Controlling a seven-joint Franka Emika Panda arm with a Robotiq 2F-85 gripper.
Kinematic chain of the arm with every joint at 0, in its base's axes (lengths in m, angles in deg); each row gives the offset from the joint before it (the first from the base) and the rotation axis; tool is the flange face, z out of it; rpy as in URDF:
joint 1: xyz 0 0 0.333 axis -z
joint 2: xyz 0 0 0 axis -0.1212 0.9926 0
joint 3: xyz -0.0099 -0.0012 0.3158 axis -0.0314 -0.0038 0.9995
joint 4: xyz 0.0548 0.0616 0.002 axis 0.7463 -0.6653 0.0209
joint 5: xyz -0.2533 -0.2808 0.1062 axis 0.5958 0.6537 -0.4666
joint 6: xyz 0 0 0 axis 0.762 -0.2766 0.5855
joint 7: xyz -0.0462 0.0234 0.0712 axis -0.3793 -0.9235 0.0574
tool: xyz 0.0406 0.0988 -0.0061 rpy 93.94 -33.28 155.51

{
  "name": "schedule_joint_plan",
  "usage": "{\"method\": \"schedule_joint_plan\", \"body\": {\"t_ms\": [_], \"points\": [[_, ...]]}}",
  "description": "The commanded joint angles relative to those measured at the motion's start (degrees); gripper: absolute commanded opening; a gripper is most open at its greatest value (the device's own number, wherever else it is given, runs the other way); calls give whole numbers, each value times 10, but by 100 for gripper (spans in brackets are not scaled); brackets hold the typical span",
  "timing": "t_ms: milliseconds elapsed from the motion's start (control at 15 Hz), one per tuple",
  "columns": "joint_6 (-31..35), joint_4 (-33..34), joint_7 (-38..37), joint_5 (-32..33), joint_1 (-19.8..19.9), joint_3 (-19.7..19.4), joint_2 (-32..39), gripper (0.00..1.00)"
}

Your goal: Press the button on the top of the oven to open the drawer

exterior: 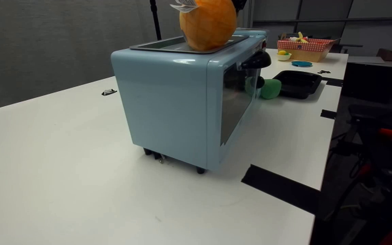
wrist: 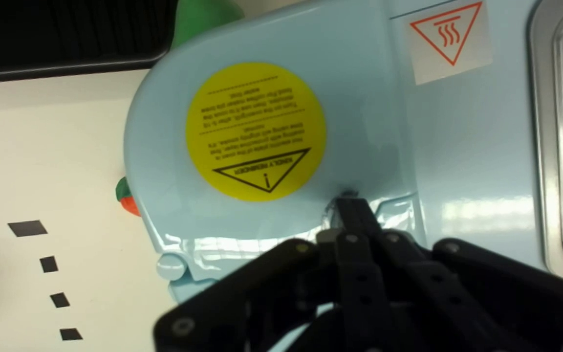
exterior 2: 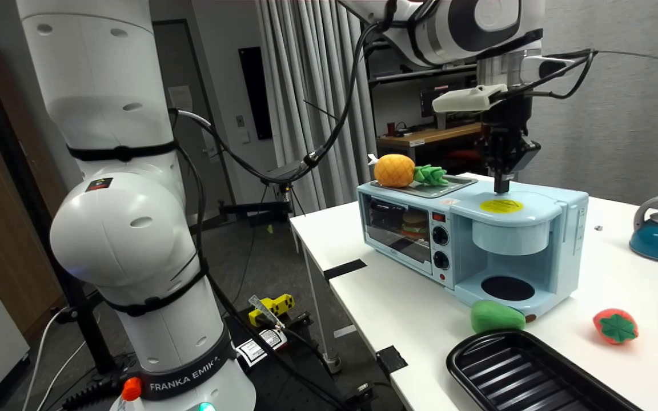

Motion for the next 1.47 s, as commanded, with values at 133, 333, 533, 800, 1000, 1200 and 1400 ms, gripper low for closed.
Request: {"method": "schedule_joint_plan", "body": {"t_ms": [133,333,533,800,1000,1200,1400], "points": [[12,7,3,8,3,1,19,0],[31,-4,-1,9,2,1,32,0],[59,-22,-3,12,3,0,50,0],[63,-35,0,10,3,0,52,0],[59,-29,1,6,4,0,46,0],[49,-22,6,-2,5,1,31,0],[31,-18,15,-16,7,1,10,0]]}}
